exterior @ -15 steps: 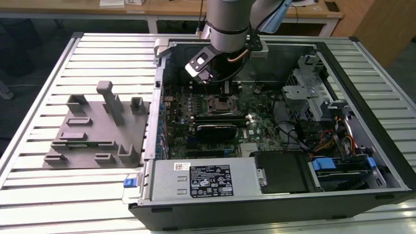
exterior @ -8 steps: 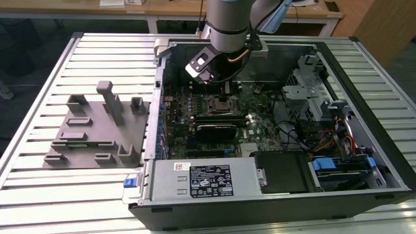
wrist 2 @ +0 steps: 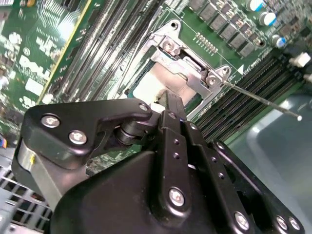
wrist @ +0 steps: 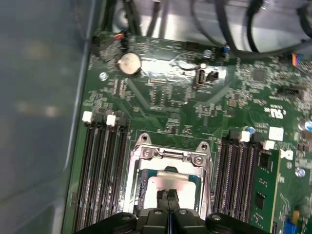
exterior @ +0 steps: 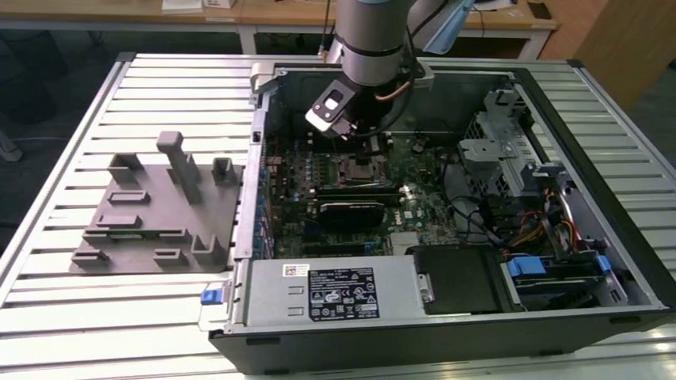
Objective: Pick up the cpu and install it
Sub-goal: 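Close the cpu cover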
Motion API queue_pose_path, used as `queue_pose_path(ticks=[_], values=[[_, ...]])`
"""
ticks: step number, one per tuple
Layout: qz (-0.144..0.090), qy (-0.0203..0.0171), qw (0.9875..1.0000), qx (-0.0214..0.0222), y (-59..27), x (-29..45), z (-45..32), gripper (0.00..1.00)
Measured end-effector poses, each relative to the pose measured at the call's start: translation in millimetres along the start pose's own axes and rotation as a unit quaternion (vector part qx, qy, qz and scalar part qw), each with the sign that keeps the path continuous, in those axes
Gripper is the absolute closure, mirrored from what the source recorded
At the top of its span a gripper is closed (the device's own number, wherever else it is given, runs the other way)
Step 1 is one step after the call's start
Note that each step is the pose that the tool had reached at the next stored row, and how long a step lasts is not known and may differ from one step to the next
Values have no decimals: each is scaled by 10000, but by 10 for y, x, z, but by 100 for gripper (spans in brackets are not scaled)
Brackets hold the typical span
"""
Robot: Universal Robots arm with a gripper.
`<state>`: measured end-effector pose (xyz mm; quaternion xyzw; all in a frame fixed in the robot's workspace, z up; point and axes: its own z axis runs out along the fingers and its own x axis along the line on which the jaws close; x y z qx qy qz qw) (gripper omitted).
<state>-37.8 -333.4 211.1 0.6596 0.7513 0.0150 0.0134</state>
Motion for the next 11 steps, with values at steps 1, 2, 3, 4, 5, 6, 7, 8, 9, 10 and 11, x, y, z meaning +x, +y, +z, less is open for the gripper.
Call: queue_pose_path(ticks=[1, 2, 3, 4, 5, 6, 7, 8, 9, 10, 11], values=[[-92, 4, 10000, 0, 0, 0, 0, 89], [-182, 7, 9998, 0, 0, 0, 1, 89], [-278, 11, 9996, 0, 0, 0, 1, 89], [-367, 14, 9993, 0, 0, 0, 1, 89], [-457, 17, 9990, 0, 0, 0, 1, 89], [-546, 20, 9985, 0, 0, 0, 1, 89], [-637, 24, 9980, 0, 0, 0, 2, 89], [-726, 27, 9974, 0, 0, 0, 2, 89], [-837, 30, 9965, 0, 0, 0, 2, 89], [-933, 32, 9956, 0, 0, 0, 2, 89], [-1022, 34, 9948, 1, 0, 0, 2, 89]])
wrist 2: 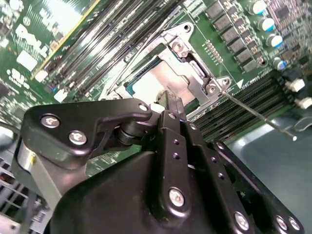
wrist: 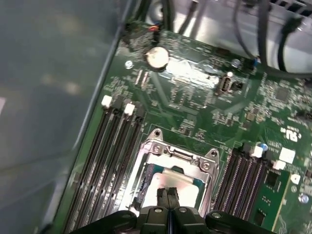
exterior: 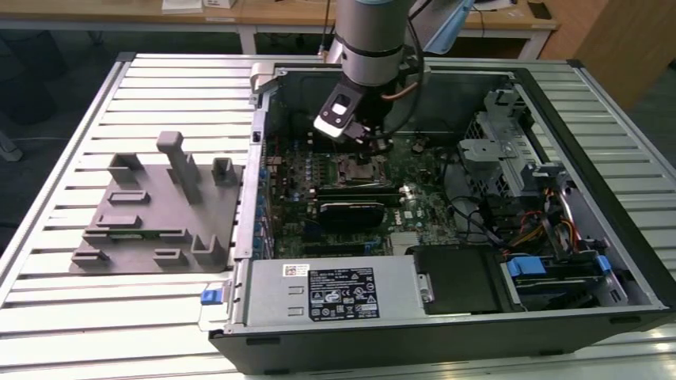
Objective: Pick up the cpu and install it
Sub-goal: 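Close the cpu cover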
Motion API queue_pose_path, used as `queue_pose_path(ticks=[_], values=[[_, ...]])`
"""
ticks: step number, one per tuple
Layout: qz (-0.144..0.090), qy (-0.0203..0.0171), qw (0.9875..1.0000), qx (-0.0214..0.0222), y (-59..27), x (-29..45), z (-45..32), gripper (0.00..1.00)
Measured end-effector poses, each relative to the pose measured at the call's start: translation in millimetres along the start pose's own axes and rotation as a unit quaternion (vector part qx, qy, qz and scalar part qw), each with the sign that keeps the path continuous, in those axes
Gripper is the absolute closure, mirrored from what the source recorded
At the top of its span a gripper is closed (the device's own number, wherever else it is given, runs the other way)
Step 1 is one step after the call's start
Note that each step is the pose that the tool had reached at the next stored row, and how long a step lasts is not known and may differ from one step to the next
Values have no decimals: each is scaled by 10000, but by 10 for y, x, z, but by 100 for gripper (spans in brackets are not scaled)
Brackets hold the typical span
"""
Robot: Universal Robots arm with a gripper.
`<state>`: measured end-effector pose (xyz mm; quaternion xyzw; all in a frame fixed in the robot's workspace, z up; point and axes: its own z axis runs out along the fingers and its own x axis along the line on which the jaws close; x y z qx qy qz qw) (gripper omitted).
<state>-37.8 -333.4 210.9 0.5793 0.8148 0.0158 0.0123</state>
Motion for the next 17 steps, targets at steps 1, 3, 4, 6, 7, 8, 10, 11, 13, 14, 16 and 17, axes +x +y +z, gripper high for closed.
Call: queue_pose_path(ticks=[1, 3, 4, 6, 7, 8, 10, 11, 13, 14, 16, 17], values=[[-90, 1, 10000, 1, 0, 0, 0, 89], [-273, 0, 9996, 4, 0, 0, -1, 89], [-363, -1, 9993, 5, -1, 0, -1, 89], [-543, -3, 9985, 8, 0, 0, 0, 89], [-641, -5, 9979, 10, 0, 0, 0, 89], [-731, -6, 9973, 11, 0, 0, 0, 89], [-910, -10, 9959, 15, 0, 0, 0, 89], [-999, -11, 9950, 16, 0, 0, 0, 89], [-1173, -17, 9931, 21, 0, 0, 0, 89], [-1265, -21, 9920, 24, 0, 0, 0, 89], [-1437, -28, 9896, 29, 0, 0, 0, 89], [-1522, -32, 9883, 32, 0, 0, 0, 89]])
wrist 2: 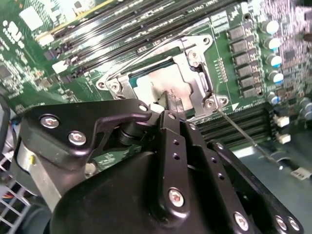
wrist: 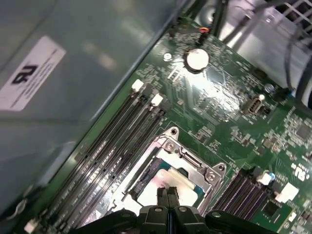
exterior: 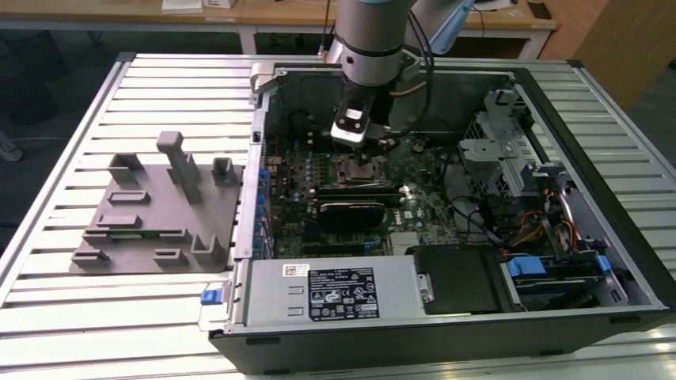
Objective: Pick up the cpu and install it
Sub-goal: 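Close the cpu cover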
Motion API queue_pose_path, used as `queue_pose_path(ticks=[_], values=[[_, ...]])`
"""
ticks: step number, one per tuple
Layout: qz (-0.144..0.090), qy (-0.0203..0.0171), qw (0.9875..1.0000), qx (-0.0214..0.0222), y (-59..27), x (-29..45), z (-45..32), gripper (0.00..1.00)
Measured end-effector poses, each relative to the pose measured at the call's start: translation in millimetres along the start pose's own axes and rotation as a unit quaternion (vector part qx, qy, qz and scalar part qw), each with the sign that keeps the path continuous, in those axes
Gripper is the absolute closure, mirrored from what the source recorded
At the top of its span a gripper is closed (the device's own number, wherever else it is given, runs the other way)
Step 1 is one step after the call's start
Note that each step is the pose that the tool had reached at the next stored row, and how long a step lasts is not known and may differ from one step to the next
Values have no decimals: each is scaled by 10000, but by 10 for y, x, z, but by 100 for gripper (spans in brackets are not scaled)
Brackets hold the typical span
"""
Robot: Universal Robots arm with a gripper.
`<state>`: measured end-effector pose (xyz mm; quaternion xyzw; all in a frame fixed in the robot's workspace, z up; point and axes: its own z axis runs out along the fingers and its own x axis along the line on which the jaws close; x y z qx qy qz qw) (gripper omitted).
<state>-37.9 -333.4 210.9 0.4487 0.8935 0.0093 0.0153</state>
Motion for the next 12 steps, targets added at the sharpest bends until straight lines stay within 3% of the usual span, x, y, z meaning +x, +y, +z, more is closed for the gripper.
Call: queue_pose_path(ticks=[6, 12], values=[[-516, -25, 9987, 21, 0, 0, 0, 89], [-1019, -53, 9948, 44, 0, 0, 0, 89]])
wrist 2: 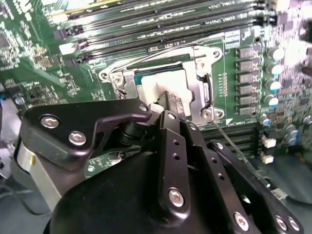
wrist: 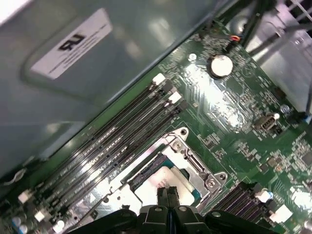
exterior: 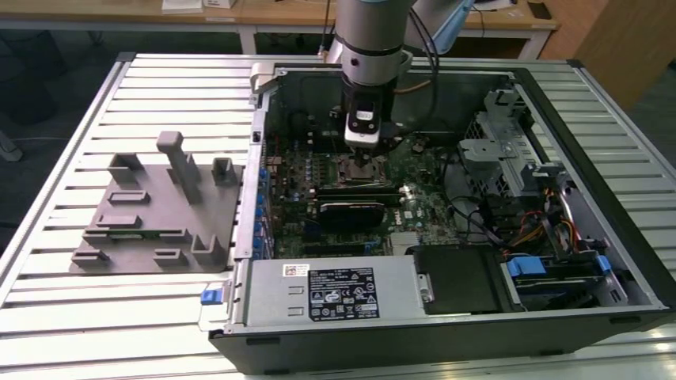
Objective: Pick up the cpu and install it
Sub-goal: 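Close the cpu cover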
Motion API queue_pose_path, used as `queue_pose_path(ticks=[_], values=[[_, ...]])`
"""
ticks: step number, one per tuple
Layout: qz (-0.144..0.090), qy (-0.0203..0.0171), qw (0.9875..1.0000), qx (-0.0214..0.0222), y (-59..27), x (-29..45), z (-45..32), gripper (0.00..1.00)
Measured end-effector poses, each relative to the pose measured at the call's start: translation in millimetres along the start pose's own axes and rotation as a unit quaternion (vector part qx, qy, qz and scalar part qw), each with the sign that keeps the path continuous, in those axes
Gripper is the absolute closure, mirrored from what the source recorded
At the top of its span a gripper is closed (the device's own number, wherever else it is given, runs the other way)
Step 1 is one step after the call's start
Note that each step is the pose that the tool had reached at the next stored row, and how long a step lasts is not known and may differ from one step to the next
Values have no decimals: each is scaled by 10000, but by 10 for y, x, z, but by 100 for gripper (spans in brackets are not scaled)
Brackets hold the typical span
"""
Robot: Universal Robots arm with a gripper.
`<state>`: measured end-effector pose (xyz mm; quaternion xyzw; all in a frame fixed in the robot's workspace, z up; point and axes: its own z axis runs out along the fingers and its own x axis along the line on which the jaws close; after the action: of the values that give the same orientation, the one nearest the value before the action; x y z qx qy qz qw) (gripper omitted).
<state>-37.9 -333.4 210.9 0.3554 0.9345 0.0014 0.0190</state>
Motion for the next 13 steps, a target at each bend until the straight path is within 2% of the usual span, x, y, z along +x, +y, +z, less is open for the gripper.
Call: queue_pose_path(ticks=[3, 6, 10, 13], values=[[-242, -10, 9997, 7, 0, 0, 0, 89], [-502, -12, 9987, 5, 0, 0, 1, 89], [-866, -13, 9962, -1, 0, 0, 1, 89], [-1133, -14, 9936, -6, 0, 0, 1, 89]])
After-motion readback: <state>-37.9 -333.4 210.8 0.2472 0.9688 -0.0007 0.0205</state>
